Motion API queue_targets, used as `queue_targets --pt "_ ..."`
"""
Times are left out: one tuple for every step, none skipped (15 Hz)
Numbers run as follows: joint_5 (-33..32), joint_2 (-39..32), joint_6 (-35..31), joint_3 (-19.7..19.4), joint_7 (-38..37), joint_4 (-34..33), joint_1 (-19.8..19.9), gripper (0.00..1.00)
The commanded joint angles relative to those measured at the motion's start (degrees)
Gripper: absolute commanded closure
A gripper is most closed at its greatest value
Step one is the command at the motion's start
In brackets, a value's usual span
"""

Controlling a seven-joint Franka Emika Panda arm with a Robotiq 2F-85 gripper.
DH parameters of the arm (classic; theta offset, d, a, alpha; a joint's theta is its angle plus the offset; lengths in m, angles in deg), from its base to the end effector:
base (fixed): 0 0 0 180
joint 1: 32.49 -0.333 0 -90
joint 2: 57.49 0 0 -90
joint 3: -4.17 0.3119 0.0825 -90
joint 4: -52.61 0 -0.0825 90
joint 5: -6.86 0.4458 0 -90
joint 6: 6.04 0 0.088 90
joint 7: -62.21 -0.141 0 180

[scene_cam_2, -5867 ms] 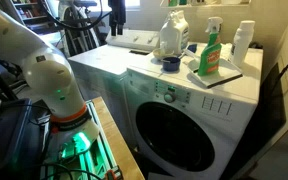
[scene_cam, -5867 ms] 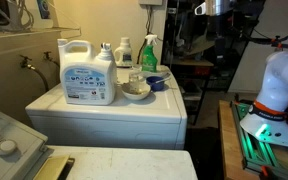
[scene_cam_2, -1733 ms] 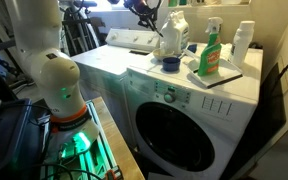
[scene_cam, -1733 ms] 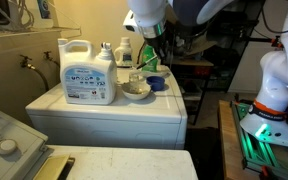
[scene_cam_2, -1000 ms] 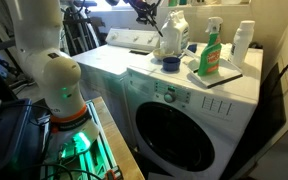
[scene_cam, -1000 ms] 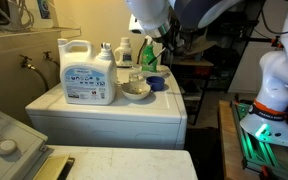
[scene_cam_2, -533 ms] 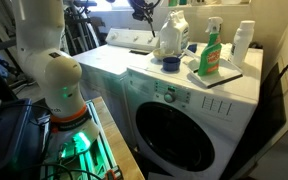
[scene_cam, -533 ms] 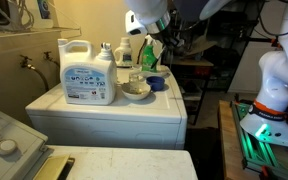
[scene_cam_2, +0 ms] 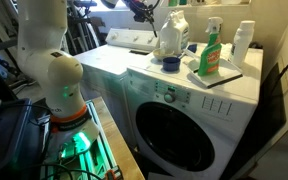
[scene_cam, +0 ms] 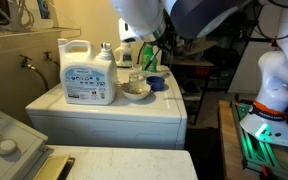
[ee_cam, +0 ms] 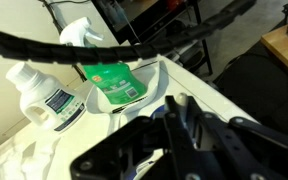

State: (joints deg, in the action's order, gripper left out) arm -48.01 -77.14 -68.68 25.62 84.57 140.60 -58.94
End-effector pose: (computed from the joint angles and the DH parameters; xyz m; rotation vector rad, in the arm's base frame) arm 0.5298 0.3440 0.4436 1.7505 1.1352 -0.5865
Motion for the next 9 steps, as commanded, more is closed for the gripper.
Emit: queue_targets --pt "-5.37 -3.83 0.18 -0.51 -0.16 -3.33 -1.58 0.97" --pt "-6.89 -5.19 0.46 -0.9 0.19 -4.24 -1.79 0.97" --pt "-7.9 -5.94 0.51 -1.09 0.32 -4.83 -1.95 0.97" --pt "-9.0 -7.04 0.47 -1.38 0.86 -5.41 -2.0 0.97" --pt "-9.85 -7.89 0.56 -1.62 1.11 -5.9 -2.09 0.97" --pt "-10.42 -8.97 0.44 -1.92 1.28 -6.51 -2.05 0.97" --pt "-11.05 -9.9 0.59 -2.2 1.5 -7.13 -2.16 0.97" --pt "-11.4 -10.82 0.68 -2.43 2.03 -7.78 -2.18 0.97" --pt "-11.66 -11.59 0.59 -2.61 2.36 -8.36 -2.21 0.97"
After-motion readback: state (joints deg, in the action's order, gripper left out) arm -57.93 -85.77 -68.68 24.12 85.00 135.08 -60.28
